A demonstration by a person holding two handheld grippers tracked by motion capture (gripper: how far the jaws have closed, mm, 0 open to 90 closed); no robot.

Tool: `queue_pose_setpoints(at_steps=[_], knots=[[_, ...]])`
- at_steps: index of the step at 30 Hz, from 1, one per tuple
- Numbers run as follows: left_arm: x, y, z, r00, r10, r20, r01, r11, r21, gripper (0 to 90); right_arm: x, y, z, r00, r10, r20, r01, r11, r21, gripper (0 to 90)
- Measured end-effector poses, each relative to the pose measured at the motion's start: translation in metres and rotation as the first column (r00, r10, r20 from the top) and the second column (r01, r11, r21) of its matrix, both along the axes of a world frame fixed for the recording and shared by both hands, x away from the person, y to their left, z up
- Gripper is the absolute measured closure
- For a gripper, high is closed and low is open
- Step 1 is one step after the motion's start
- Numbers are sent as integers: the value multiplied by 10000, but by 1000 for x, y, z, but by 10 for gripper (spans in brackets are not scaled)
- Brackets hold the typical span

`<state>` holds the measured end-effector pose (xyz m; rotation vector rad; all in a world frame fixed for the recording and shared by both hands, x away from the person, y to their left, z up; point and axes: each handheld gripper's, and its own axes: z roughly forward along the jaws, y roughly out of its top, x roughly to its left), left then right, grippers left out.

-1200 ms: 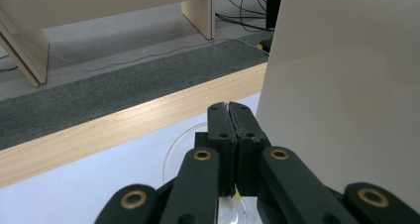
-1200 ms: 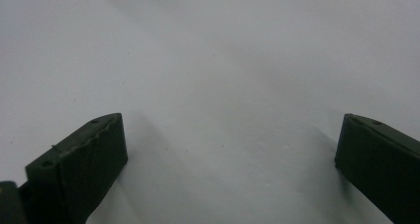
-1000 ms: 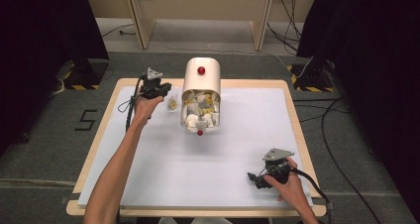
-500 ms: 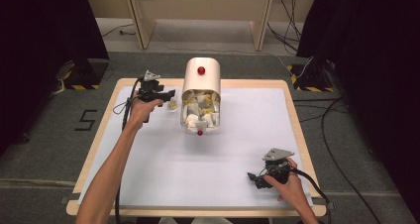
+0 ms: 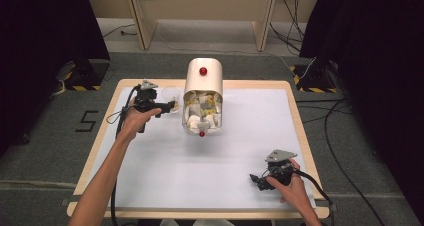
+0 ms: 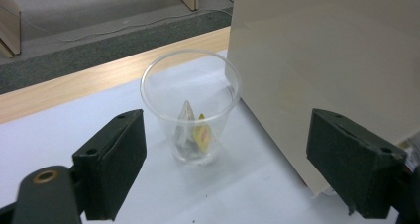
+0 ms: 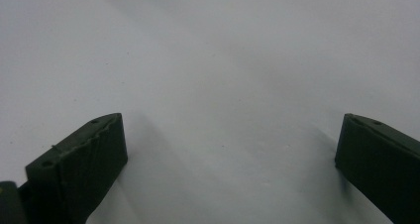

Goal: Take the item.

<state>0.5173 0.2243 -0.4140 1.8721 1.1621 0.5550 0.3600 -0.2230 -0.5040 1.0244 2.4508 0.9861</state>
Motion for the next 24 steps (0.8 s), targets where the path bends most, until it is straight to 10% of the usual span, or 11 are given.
queue_pose_setpoints(at_steps=[24], knots=[[-43,6,-10,10000,-46,-26,46,9998,-181,155,0,0,0,10000,20,16,-20,10000,-21,1]])
